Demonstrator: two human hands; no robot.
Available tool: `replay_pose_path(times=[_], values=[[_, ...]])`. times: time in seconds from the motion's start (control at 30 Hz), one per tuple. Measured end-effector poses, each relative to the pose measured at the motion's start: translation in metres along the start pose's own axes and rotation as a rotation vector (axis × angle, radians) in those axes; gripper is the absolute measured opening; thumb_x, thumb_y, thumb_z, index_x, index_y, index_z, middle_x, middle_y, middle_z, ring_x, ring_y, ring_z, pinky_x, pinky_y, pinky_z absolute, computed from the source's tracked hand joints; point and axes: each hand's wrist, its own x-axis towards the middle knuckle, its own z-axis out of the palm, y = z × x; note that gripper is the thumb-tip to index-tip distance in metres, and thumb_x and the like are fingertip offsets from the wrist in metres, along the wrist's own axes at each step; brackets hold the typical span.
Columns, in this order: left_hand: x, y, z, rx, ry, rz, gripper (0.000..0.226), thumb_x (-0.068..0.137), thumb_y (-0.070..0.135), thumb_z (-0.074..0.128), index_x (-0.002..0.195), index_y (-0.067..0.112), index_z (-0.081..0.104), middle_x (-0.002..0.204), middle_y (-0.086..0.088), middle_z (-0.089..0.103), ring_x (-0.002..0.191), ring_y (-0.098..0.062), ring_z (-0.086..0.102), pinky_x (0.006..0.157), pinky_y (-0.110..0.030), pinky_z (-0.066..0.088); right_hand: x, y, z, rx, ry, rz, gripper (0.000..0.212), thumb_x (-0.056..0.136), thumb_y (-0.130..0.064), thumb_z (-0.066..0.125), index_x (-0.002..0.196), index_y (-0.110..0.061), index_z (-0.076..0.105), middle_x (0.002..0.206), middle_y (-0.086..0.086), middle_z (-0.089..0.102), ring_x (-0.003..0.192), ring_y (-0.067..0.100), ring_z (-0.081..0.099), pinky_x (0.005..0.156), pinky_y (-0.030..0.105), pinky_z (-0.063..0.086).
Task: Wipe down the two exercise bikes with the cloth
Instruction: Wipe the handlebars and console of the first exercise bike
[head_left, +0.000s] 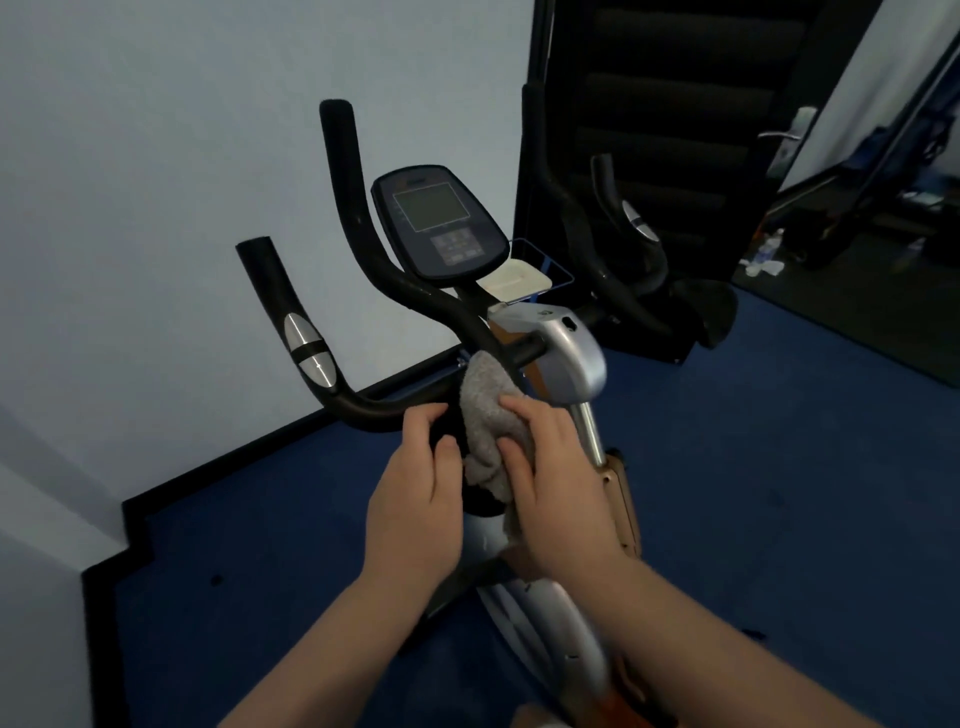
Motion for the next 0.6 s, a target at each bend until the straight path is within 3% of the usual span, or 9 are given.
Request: replay_pose_path(times=[0.07, 0.17, 0.33, 0.6], values=[[0.002, 0.000, -0.004, 0.024, -0.014, 0.028, 0.023, 0.093, 0.044, 0.029, 0.111, 0.045, 0.043, 0.083, 0.005, 0.063, 0.070, -0.011, 0.059, 0.063, -0.049, 0.051, 0.020, -0.001, -0.012, -0.242, -0.039, -0.144, 0.031, 0.095, -0.031, 0.056, 0.126, -0.025, 0.055, 0.122, 0.000, 0.050, 0.106, 0.017, 0.051, 0.081, 0.035, 0.051], [0.002, 0.000, -0.003, 0.032, -0.012, 0.053, 0.022, 0.094, 0.043, 0.029, 0.109, 0.039, 0.045, 0.074, 0.004, 0.060, 0.062, -0.011, 0.056, 0.055, -0.045, 0.049, 0.035, -0.003, -0.015, -0.416, 0.007, -0.291, 0.030, 0.090, -0.031, 0.063, 0.118, -0.020, 0.065, 0.123, 0.006, 0.055, 0.114, 0.023, 0.048, 0.090, 0.037, 0.042], [-0.001, 0.001, 0.000, -0.015, 0.016, 0.030, 0.028, 0.095, 0.046, 0.027, 0.113, 0.035, 0.047, 0.085, 0.007, 0.063, 0.074, -0.008, 0.061, 0.064, -0.045, 0.052, 0.005, 0.015, -0.011, -0.413, 0.143, -0.460, 0.025, 0.090, -0.025, 0.055, 0.105, -0.016, 0.072, 0.107, 0.002, 0.066, 0.112, 0.018, 0.049, 0.095, 0.029, 0.033], [-0.003, 0.007, 0.008, -0.076, 0.111, -0.033, 0.026, 0.097, 0.048, 0.027, 0.103, 0.036, 0.050, 0.084, 0.010, 0.064, 0.074, -0.010, 0.062, 0.064, -0.041, 0.053, 0.032, 0.004, -0.012, -0.301, -0.040, -0.486, 0.031, 0.088, -0.026, 0.052, 0.112, -0.018, 0.071, 0.108, 0.002, 0.064, 0.107, 0.017, 0.048, 0.084, 0.032, 0.045]])
